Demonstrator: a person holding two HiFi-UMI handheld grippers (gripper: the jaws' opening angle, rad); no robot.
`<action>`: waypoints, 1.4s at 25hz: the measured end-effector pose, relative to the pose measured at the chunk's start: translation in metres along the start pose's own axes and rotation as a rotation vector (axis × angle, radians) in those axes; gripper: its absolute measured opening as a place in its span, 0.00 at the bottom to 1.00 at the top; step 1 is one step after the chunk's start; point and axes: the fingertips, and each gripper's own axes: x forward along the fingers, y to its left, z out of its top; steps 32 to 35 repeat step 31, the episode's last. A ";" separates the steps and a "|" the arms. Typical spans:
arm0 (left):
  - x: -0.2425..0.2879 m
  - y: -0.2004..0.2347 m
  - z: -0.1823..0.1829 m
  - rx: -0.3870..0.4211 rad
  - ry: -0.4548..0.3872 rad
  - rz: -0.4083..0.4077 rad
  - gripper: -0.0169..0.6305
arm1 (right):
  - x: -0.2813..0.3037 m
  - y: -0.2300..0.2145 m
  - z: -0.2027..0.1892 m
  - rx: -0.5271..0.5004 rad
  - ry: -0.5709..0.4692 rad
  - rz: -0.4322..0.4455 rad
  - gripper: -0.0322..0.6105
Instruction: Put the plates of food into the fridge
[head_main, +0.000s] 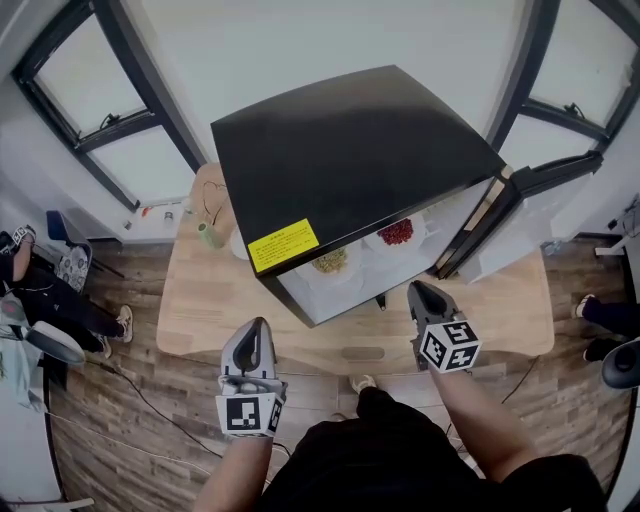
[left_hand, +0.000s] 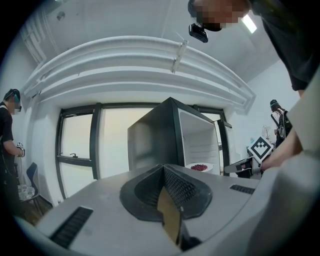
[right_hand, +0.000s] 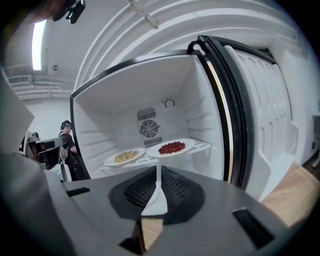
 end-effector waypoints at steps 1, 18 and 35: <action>-0.001 -0.003 0.000 -0.001 0.000 -0.005 0.03 | -0.005 0.000 0.005 -0.020 -0.011 -0.003 0.12; -0.005 -0.017 -0.001 0.001 0.003 -0.033 0.03 | -0.027 0.005 0.023 -0.068 -0.060 0.006 0.08; 0.001 -0.022 0.007 -0.003 -0.010 -0.041 0.03 | -0.026 0.004 0.032 -0.085 -0.072 0.017 0.08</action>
